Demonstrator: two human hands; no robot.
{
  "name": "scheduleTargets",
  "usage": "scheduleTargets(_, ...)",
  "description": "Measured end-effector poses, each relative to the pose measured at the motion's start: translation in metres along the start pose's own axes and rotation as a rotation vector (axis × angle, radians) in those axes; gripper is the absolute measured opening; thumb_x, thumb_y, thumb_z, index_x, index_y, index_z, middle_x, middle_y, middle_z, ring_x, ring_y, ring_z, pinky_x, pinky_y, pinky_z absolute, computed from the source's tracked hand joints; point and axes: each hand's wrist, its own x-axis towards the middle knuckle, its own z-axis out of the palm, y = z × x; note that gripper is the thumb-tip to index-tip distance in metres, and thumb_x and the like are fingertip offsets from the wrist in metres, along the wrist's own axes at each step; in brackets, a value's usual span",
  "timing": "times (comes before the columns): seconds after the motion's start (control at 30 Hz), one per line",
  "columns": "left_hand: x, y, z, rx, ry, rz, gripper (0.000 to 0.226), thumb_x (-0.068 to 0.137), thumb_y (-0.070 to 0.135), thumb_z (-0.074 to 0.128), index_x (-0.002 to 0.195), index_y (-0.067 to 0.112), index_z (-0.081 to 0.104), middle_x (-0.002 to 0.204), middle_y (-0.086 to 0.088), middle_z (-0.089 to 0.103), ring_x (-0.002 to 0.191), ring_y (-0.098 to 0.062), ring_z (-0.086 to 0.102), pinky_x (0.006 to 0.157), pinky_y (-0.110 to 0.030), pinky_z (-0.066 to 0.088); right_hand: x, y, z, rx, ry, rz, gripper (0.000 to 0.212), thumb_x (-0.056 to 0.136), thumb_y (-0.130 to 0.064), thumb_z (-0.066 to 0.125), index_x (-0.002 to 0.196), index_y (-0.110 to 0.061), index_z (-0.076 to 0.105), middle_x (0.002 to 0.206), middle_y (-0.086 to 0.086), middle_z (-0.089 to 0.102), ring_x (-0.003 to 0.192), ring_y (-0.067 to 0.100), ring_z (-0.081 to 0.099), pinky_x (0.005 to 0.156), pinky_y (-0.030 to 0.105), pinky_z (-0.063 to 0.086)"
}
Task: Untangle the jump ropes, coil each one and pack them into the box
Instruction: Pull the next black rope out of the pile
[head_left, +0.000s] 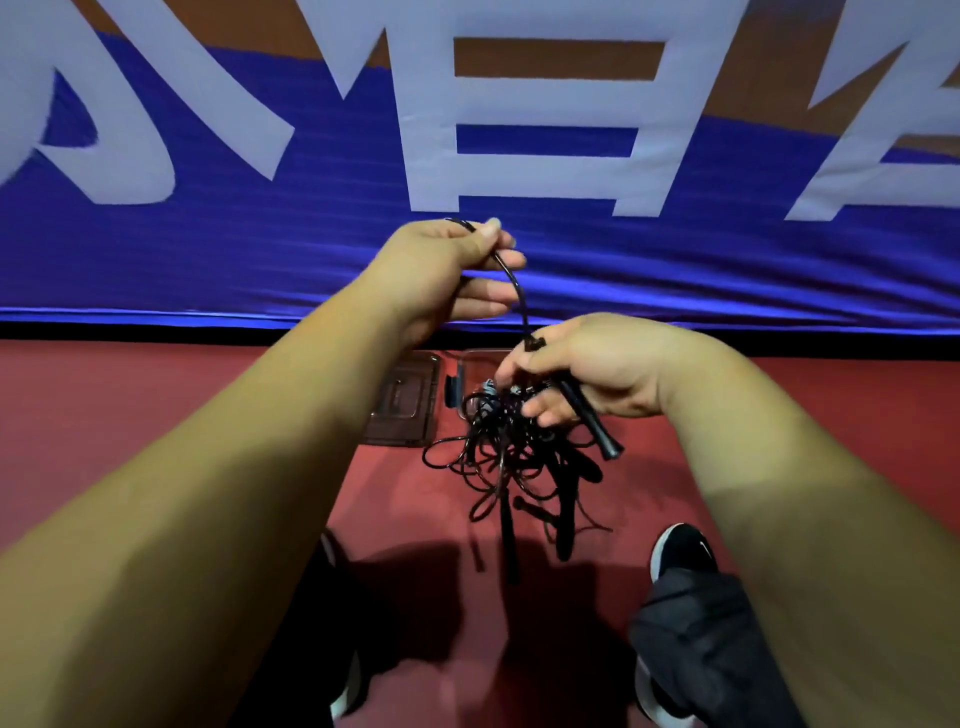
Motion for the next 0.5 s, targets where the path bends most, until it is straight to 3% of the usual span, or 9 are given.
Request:
scheduleTargets(0.13,0.002,-0.003,0.006,-0.006,0.007,-0.06,0.024,0.109,0.031,0.054,0.11,0.01,0.066,0.102,-0.009,0.076,0.085,-0.021,0.076,0.076,-0.035,0.064,0.009,0.0,0.004,-0.057,0.199,-0.168,0.024,0.112,-0.02,0.053,0.101,-0.009,0.071,0.108,0.017,0.08,0.068,0.014,0.061,0.065,0.025,0.053)
scheduleTargets(0.23,-0.001,-0.019,0.01,0.298,-0.113,-0.148,0.01,0.101,0.01,0.058,0.1,0.009,0.067,0.092,-0.012,0.067,0.073,-0.021,0.065,0.08,-0.041,0.055,0.016,-0.001,0.007,0.064,0.336,-0.214,0.02,0.11,-0.019,0.055,0.103,-0.006,0.069,0.092,0.021,0.079,0.06,0.018,0.062,0.06,0.03,0.052)
scheduleTargets(0.3,-0.004,-0.032,0.01,0.58,-0.238,-0.098,0.01,0.087,0.014,0.064,0.092,0.006,0.069,0.084,-0.011,0.064,0.072,-0.02,0.054,0.078,-0.041,0.044,0.017,-0.007,0.006,0.151,0.403,-0.235,0.018,0.107,-0.015,0.057,0.109,-0.001,0.068,0.08,0.018,0.076,0.055,0.019,0.061,0.057,0.03,0.052)
scheduleTargets(0.43,-0.012,-0.04,0.01,0.85,-0.355,-0.014,0.028,0.082,0.023,0.083,0.103,0.019,0.065,0.094,-0.003,0.07,0.085,-0.014,0.062,0.085,-0.034,0.052,0.02,-0.012,0.007,0.251,0.456,-0.259,0.017,0.108,-0.013,0.053,0.102,-0.004,0.066,0.083,0.016,0.079,0.056,0.02,0.063,0.059,0.032,0.056)
scheduleTargets(0.5,-0.008,-0.046,0.006,0.97,-0.305,0.05,0.032,0.083,0.017,0.086,0.106,0.02,0.065,0.099,0.002,0.073,0.093,-0.019,0.069,0.091,-0.036,0.056,0.023,-0.012,0.009,0.294,0.477,-0.278,0.016,0.107,-0.012,0.053,0.102,-0.003,0.065,0.079,0.012,0.079,0.055,0.019,0.063,0.056,0.031,0.057)
